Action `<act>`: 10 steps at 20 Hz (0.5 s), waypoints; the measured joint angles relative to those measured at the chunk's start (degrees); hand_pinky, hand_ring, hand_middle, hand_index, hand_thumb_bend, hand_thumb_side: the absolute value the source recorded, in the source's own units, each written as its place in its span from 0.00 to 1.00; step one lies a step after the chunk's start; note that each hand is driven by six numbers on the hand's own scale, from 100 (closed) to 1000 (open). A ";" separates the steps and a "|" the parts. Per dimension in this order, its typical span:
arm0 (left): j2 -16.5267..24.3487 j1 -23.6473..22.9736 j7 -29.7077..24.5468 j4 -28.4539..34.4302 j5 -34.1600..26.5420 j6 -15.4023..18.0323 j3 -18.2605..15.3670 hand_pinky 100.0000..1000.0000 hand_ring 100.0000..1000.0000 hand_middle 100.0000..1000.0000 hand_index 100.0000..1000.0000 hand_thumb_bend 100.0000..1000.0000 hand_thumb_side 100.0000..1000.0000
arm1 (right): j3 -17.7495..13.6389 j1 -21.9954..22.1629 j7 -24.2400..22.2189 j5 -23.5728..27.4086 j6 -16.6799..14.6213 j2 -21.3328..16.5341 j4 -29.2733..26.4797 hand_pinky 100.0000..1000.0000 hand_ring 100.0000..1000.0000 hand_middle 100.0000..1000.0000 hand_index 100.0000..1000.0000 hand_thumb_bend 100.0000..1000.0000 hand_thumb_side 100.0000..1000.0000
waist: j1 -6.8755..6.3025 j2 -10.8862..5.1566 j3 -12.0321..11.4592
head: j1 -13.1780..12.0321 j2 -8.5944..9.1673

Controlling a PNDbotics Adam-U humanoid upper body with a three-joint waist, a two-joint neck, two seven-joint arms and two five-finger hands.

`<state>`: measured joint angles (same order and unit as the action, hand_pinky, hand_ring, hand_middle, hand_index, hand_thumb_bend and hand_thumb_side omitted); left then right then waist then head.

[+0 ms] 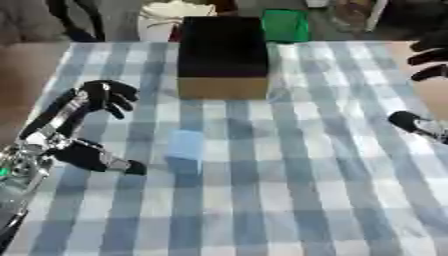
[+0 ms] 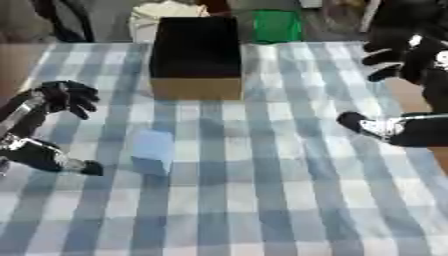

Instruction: Pick up objects on the table and place them in the box.

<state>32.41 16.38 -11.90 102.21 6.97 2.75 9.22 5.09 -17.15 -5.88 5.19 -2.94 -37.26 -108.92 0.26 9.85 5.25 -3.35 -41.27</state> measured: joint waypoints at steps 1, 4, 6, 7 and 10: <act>0.19 0.25 -0.19 -0.04 0.22 -0.15 0.23 0.56 0.62 0.62 0.75 1.00 0.04 | 0.14 0.00 -0.14 0.00 0.01 -0.07 0.13 0.63 0.74 0.73 0.84 0.61 0.00 | 0.00 -0.01 0.00 | 0.00 0.00; 0.94 1.27 -0.73 -0.26 1.21 -0.76 0.98 0.56 0.61 0.61 0.75 1.00 0.05 | 0.31 0.00 -0.48 -0.01 0.13 -0.33 0.31 0.63 0.75 0.73 0.84 0.61 0.00 | -0.02 -0.05 0.01 | 0.00 -0.01; 1.42 2.19 -1.27 -0.60 1.70 -1.39 1.78 0.56 0.61 0.61 0.75 1.00 0.06 | 0.56 0.01 -0.80 -0.02 0.07 -0.38 0.43 0.64 0.75 0.73 0.84 0.61 0.00 | -0.08 -0.23 0.01 | 0.00 -0.02; 1.63 2.72 -1.57 -0.84 1.89 -1.70 2.23 0.56 0.61 0.61 0.75 1.00 0.06 | 0.62 0.01 -0.97 -0.03 0.08 -0.38 0.49 0.63 0.75 0.73 0.84 0.60 0.00 | -0.12 -0.31 0.00 | 0.00 -0.02; 2.35 4.77 -2.47 -1.64 2.57 -2.66 3.75 0.56 0.60 0.60 0.74 1.00 0.07 | 0.72 0.02 -1.34 -0.04 0.09 -0.38 0.64 0.63 0.75 0.73 0.84 0.60 0.00 | -0.15 -0.36 0.00 | 0.00 -0.02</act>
<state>34.76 21.16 -14.37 100.57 9.55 0.09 12.97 5.82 -17.13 -7.22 5.16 -2.85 -37.64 -108.28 0.11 9.49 5.25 -3.34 -41.29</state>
